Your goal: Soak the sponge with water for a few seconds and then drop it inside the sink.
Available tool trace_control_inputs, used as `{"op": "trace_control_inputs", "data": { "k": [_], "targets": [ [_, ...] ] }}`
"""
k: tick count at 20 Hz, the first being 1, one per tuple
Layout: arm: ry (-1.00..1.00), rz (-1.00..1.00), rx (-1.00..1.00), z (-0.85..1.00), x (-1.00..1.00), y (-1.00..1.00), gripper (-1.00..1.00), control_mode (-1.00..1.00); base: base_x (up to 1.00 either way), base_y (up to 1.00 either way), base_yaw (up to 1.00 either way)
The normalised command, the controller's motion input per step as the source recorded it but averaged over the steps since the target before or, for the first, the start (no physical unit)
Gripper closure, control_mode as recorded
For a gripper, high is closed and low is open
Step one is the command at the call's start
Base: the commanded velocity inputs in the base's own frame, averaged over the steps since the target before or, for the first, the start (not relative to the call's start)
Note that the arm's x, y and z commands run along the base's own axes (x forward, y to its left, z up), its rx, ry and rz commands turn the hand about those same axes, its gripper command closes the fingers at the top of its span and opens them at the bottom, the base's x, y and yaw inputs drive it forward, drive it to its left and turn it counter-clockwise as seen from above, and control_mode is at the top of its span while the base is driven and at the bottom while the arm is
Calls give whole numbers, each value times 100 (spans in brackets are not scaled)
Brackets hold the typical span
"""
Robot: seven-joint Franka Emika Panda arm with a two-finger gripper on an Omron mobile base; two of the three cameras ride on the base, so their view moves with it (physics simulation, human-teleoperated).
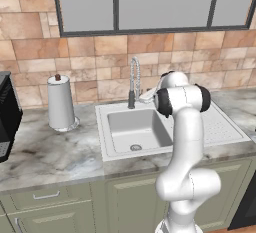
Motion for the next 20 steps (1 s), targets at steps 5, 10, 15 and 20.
{"op": "trace_control_inputs", "data": {
  "k": [5, 10, 15, 20],
  "targets": [
    [-1, -3, 0, -13, 12, -1, -100, -100, 0, 0, 0],
    [-1, -3, 0, -10, 26, 0, -100, -100, 0, 0, 0],
    [-1, -3, 0, 0, 26, -1, -100, -100, 0, 0, 0],
    [0, -2, 0, 0, 20, -10, -100, -100, 0, 0, 0]
  ]
}}
